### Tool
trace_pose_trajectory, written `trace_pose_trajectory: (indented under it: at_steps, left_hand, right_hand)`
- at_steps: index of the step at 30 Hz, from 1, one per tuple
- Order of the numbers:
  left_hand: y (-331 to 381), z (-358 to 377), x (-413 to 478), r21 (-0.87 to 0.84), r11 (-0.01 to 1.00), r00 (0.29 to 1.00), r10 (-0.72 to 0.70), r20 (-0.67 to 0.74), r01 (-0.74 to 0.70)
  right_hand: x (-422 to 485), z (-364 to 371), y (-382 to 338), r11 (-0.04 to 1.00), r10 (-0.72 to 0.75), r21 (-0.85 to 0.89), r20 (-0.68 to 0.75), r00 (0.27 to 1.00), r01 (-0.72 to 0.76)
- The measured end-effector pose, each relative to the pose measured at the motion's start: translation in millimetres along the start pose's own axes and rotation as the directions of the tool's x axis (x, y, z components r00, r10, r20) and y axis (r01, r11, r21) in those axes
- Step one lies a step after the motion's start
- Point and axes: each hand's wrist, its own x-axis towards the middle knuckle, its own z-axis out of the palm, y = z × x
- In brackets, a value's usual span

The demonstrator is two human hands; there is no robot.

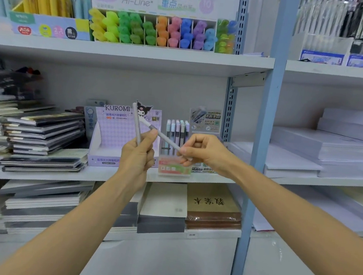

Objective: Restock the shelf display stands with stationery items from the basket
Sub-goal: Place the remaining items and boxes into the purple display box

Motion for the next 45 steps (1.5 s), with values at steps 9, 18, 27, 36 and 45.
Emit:
trace_pose_trajectory:
  at_steps: [9,18,27,36,45]
  left_hand:
    - [4,18,-15,0.415,0.903,0.985,0.041,0.169,-0.109]
    - [11,17,-5,0.362,0.932,0.987,-0.036,0.154,-0.022]
    - [0,-5,5,0.354,0.933,0.99,0.018,0.139,-0.066]
    - [-12,-15,14,0.283,0.959,0.997,0.009,0.081,-0.031]
    - [-18,-17,20,0.297,0.954,0.996,0.005,0.093,-0.033]
  right_hand:
    - [8,19,-24,0.953,-0.221,-0.253,-0.197,0.955,0.169]
    - [21,6,-49,0.89,-0.414,-0.372,-0.412,0.811,0.265]
    - [42,-17,-22,0.82,-0.47,-0.547,-0.479,0.741,0.167]
    - [49,-18,2,0.751,-0.449,-0.647,-0.359,0.818,0.128]
    - [61,-25,-2,0.72,-0.427,-0.69,-0.355,0.832,0.076]
